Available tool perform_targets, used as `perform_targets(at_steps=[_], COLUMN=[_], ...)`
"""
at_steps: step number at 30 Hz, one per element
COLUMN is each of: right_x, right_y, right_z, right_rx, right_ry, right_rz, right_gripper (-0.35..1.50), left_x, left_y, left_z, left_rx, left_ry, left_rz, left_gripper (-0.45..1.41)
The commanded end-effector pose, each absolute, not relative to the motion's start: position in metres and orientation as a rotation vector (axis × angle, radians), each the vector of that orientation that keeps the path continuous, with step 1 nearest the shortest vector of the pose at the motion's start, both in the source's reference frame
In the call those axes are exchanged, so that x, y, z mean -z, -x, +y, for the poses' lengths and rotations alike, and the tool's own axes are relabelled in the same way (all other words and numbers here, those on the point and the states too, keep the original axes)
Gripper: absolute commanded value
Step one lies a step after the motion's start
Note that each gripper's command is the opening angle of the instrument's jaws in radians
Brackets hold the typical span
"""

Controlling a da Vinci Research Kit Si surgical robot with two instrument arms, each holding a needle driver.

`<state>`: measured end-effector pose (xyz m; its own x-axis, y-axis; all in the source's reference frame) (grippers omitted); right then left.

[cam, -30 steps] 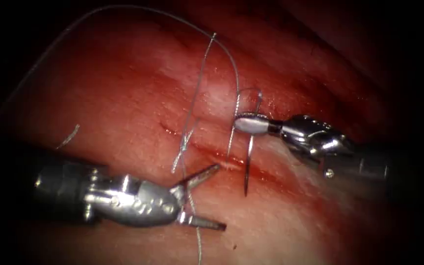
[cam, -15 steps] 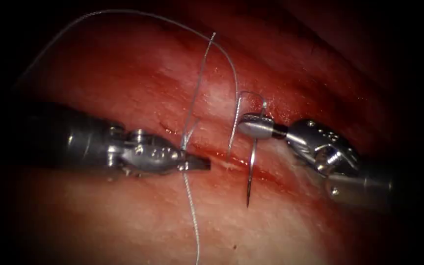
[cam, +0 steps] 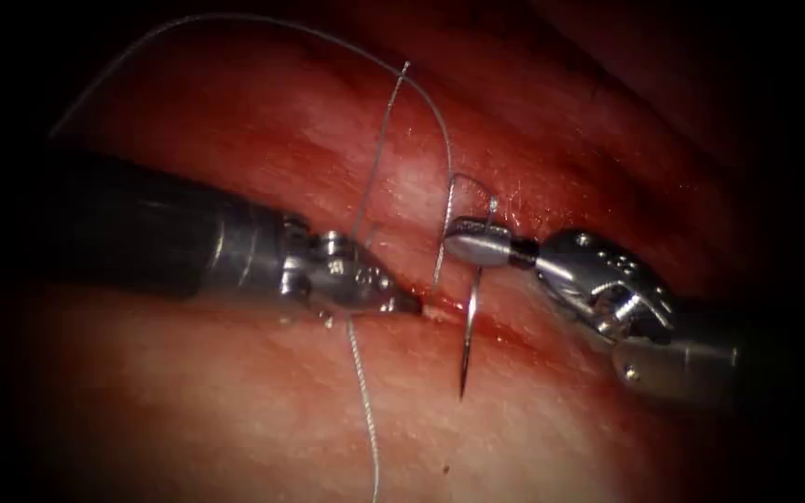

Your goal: Wound Closure

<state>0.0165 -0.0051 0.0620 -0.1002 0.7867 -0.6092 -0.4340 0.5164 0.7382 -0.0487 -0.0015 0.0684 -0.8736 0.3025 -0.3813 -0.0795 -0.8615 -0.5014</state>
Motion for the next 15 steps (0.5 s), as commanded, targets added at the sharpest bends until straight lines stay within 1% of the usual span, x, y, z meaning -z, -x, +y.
perform_targets(at_steps=[1, 11, 15], right_x=[-0.0625, -0.0624, -0.0625], right_y=[-0.0172, -0.0173, -0.0174], right_z=[-0.0054, -0.0056, -0.0056], right_rx=[-1.055, -1.046, -1.014], right_ry=[-0.346, -0.336, -0.315], right_rz=[1.308, 1.309, 1.314], right_gripper=[-0.35, -0.35, -0.35], left_x=[-0.0695, -0.0735, -0.0759], left_y=[0.0496, 0.0512, 0.0518], left_z=[-0.0017, -0.0012, -0.0017], left_rx=[-2.775, -2.796, -2.83], left_ry=[0.662, 0.559, 0.409], left_rz=[-0.717, -0.854, -0.959], left_gripper=[-0.45, -0.45, -0.45])
